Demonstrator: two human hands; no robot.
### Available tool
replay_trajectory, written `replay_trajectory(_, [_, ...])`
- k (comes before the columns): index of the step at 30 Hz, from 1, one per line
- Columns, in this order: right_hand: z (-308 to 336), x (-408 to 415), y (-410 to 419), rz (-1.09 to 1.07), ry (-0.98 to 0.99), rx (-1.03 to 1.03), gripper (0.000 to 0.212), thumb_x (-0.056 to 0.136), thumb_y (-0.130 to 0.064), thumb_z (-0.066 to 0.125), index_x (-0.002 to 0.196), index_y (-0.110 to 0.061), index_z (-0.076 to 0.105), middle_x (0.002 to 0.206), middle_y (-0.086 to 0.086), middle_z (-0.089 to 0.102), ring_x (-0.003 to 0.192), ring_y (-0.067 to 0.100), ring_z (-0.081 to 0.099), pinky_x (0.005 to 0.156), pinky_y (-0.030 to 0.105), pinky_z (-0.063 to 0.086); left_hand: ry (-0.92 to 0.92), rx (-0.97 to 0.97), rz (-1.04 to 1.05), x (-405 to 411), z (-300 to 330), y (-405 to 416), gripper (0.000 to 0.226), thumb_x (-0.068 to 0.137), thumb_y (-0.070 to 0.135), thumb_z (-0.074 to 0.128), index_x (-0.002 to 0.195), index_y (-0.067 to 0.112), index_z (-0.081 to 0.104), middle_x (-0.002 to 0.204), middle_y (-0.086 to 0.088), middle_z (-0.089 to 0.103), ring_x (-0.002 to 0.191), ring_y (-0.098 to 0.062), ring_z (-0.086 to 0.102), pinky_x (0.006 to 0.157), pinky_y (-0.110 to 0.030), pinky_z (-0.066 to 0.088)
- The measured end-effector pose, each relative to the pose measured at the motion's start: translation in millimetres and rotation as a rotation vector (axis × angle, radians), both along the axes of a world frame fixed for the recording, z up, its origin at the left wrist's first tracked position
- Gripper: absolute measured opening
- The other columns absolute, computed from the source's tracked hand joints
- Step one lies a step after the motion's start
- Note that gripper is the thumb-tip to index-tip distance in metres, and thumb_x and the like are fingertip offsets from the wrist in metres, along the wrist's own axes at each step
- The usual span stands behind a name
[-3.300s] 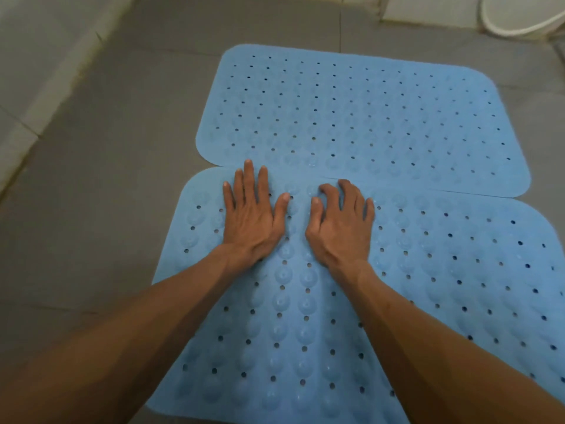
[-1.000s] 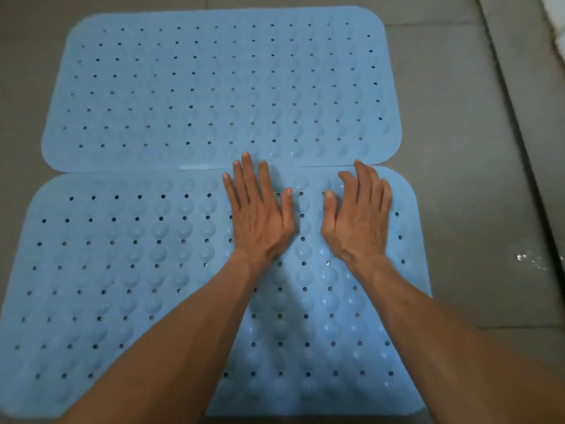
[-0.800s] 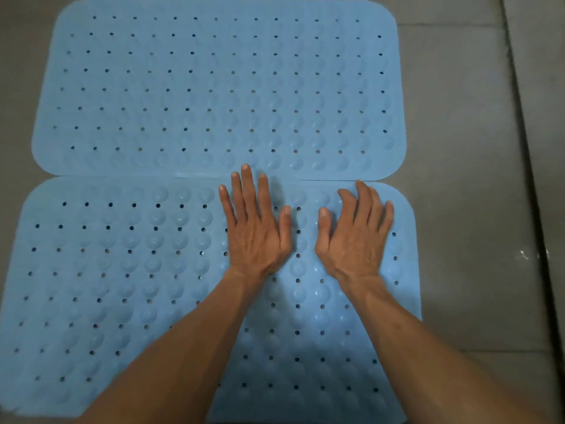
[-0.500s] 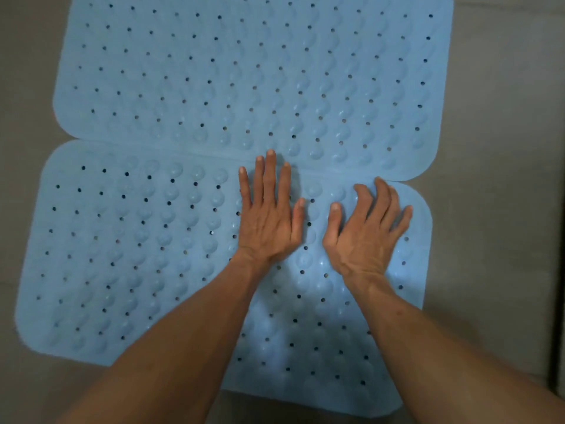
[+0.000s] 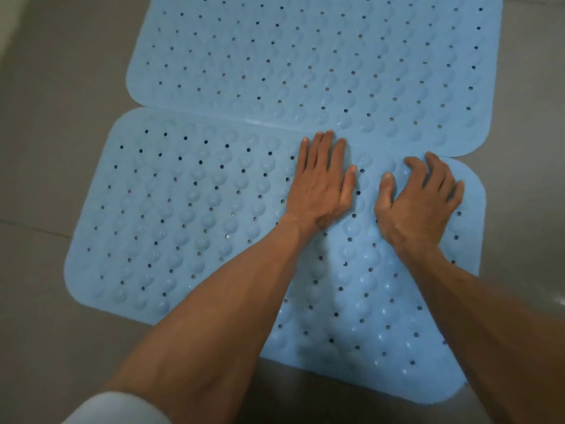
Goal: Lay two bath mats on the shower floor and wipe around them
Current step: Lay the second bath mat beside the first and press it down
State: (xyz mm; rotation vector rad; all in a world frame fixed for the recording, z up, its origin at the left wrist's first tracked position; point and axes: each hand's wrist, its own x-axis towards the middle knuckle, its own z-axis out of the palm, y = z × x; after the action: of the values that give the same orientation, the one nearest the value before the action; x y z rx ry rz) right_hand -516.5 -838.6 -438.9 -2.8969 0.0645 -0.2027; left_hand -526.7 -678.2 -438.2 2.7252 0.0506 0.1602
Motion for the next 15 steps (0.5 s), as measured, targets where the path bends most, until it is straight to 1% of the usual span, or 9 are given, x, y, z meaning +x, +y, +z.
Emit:
replay_trajectory(3, [1.8, -0.4, 1.5, 0.010, 0.038, -0.024, 0.051, 0.096, -0.050, 0.036, 0.135, -0.019, 0.046, 0.154, 0.008, 0.033, 0.145, 0.028, 0.025, 0.121, 0.055, 0.010, -0.070, -0.202, 0.002, -10.2, 4.4, 10.4, 0.044, 0.097, 0.026, 0.044, 0.131, -0.001, 0.051, 0.139, -0.018, 0.049, 0.135, -0.033, 0.040, 0.117, -0.048, 0.021])
replay_trajectory(4, [3.0, -0.2, 2.4, 0.015, 0.082, -0.045, 0.052, 0.097, -0.050, 0.033, 0.137, -0.019, 0.044, 0.156, 0.009, 0.030, 0.146, 0.028, 0.022, 0.121, 0.055, 0.008, -0.085, -0.231, -0.004, -18.5, 6.7, 16.8, 0.042, 0.097, 0.023, 0.045, 0.130, -0.001, 0.051, 0.137, -0.018, 0.049, 0.133, -0.034, 0.041, 0.117, -0.048, 0.021])
replay_trajectory(5, [5.0, -0.7, 4.0, 0.017, 0.131, -0.074, 0.055, 0.098, -0.051, 0.029, 0.141, -0.019, 0.041, 0.158, 0.010, 0.026, 0.148, 0.029, 0.017, 0.121, 0.056, 0.006, -0.094, -0.220, -0.017, -30.5, 8.8, 24.6, 0.041, 0.097, 0.022, 0.045, 0.130, -0.001, 0.051, 0.138, -0.019, 0.049, 0.133, -0.034, 0.041, 0.118, -0.048, 0.020])
replay_trajectory(7, [11.9, -5.8, 11.9, 0.002, 0.215, -0.118, 0.060, 0.100, -0.049, 0.020, 0.148, -0.016, 0.032, 0.162, 0.013, 0.017, 0.151, 0.030, 0.008, 0.122, 0.055, 0.001, -0.104, -0.140, -0.040, -62.3, 12.8, 47.8, 0.043, 0.097, 0.022, 0.041, 0.132, -0.001, 0.050, 0.141, -0.020, 0.047, 0.136, -0.035, 0.038, 0.119, -0.049, 0.018])
replay_trajectory(9, [20.2, -26.8, 29.9, -0.030, 0.209, -0.095, 0.061, 0.100, -0.045, 0.020, 0.151, -0.012, 0.029, 0.163, 0.016, 0.014, 0.152, 0.030, 0.004, 0.122, 0.053, 0.000, -0.087, -0.062, -0.027, -98.9, 12.2, 79.5, 0.045, 0.097, 0.023, 0.040, 0.134, -0.002, 0.047, 0.145, -0.022, 0.042, 0.139, -0.036, 0.034, 0.119, -0.050, 0.017])
replay_trajectory(12, [21.9, -84.4, 81.2, 0.017, 0.102, 0.018, 0.054, 0.100, -0.038, 0.032, 0.147, -0.010, 0.036, 0.161, 0.017, 0.021, 0.151, 0.032, 0.013, 0.123, 0.050, 0.005, -0.041, 0.024, 0.041, -143.4, 4.7, 125.2, 0.047, 0.098, 0.025, 0.038, 0.136, -0.002, 0.045, 0.149, -0.023, 0.037, 0.142, -0.037, 0.029, 0.118, -0.053, 0.017])
replay_trajectory(15, [13.4, -130.9, 133.5, 0.087, 0.089, 0.072, 0.051, 0.099, -0.036, 0.038, 0.142, -0.009, 0.041, 0.157, 0.018, 0.029, 0.148, 0.034, 0.022, 0.122, 0.051, 0.011, -0.028, 0.058, 0.100, -158.9, 2.6, 147.3, 0.046, 0.098, 0.025, 0.039, 0.134, -0.003, 0.047, 0.147, -0.024, 0.039, 0.140, -0.039, 0.032, 0.117, -0.055, 0.019])
